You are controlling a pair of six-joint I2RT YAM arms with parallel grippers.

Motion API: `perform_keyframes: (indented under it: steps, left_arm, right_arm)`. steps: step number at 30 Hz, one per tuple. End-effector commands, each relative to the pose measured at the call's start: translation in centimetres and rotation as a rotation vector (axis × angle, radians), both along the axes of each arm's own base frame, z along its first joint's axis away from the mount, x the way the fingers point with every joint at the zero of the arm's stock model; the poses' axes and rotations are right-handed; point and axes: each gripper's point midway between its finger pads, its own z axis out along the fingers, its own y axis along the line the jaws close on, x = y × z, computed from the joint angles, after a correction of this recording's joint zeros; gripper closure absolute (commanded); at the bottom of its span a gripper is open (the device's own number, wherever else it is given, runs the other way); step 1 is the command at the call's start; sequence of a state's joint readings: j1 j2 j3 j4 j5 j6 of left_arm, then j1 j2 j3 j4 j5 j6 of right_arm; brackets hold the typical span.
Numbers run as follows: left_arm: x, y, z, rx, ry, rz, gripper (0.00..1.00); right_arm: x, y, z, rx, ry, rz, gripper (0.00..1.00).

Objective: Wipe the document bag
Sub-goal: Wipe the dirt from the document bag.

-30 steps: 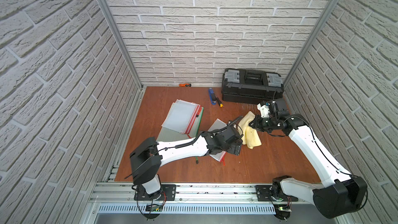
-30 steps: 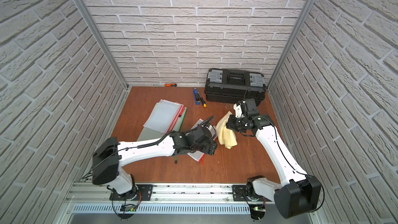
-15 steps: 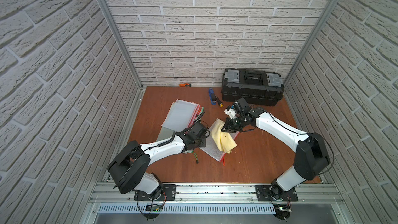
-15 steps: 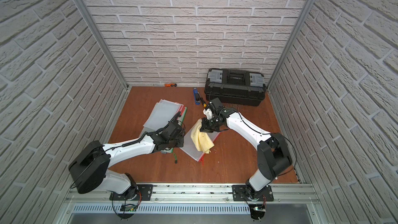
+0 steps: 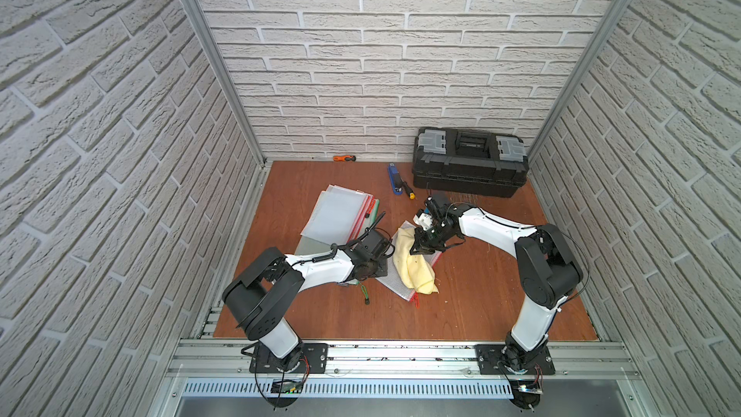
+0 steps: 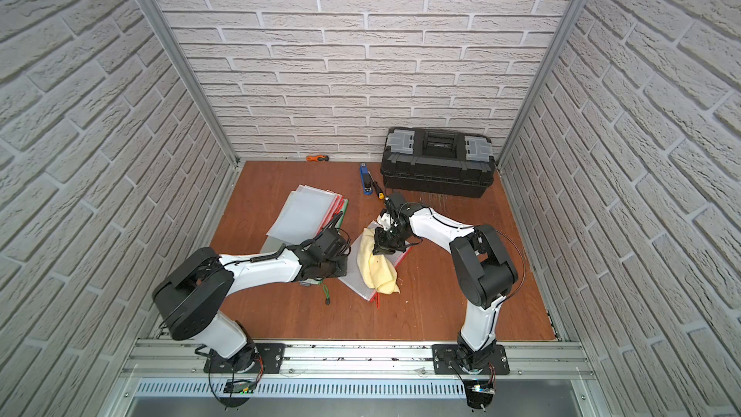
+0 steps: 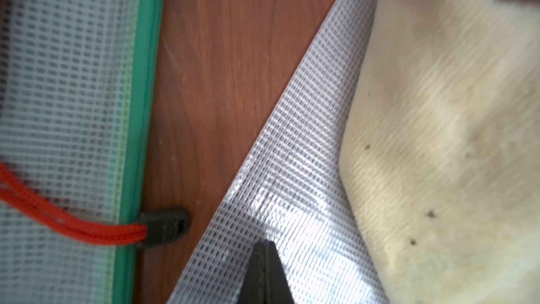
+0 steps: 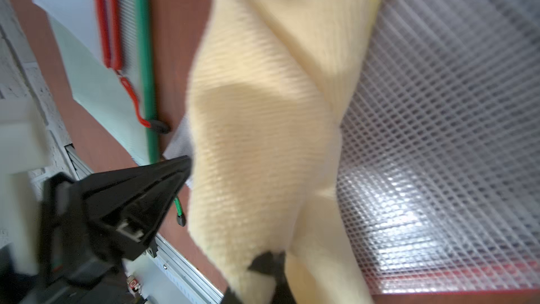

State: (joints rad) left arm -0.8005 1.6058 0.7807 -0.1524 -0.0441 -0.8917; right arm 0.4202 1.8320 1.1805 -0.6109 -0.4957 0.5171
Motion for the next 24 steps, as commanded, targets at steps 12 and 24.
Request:
perform_keyframes:
  steps: [12,24]
  left_arm:
    - [-0.8,-0.4,-1.4,0.018,0.050,-0.003,1.00]
    - [-1.4,-1.5,-2.2,0.010,0.057,-0.013,1.00]
  right_arm:
    - [1.3,-11.5,-2.3,-0.152,0.043,-0.202,0.98]
    - [-1.7,2.6,-1.5,0.004,0.034,-0.012,0.98]
